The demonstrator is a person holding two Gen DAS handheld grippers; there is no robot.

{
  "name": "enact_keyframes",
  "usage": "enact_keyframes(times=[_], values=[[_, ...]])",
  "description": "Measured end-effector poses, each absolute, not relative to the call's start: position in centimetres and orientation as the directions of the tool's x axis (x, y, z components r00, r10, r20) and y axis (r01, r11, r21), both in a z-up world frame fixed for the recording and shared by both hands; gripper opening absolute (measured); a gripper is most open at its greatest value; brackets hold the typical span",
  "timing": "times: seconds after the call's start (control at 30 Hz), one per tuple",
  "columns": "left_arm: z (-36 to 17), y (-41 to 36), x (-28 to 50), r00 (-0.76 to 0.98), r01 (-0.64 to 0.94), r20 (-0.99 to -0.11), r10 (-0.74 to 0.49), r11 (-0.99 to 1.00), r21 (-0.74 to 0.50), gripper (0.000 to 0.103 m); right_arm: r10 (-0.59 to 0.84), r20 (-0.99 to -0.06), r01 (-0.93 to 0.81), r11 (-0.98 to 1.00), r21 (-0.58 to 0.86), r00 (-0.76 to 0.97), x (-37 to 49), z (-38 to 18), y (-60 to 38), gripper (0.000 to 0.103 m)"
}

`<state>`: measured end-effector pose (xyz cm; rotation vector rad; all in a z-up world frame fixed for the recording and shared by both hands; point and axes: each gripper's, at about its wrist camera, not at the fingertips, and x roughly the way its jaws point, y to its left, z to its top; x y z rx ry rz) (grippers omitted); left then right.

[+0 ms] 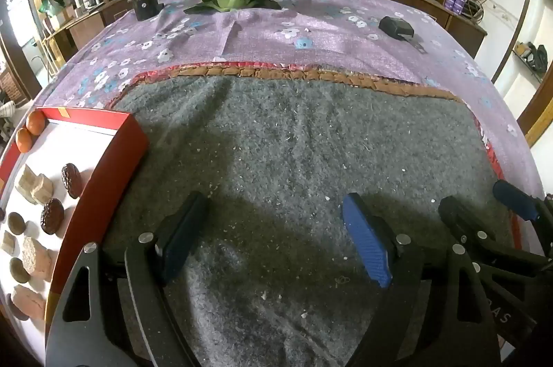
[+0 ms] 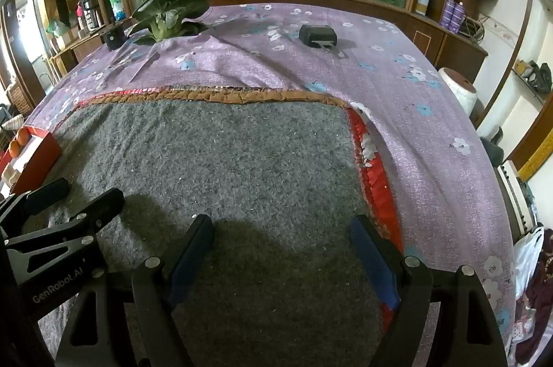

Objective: Organize fruits

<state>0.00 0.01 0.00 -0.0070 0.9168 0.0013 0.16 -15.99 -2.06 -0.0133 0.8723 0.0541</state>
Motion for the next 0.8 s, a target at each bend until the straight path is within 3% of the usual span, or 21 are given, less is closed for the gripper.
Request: enact_keyframes(times=[0.8], values=[[0.01,0.01,-0.02,0.609,-0.004,-0.793,-0.001,1.000,-0.005,0.082,0.041,-0.766,-0.052,0.999,0.009,0.642,0.13,-2.09,-15.96,0.082]])
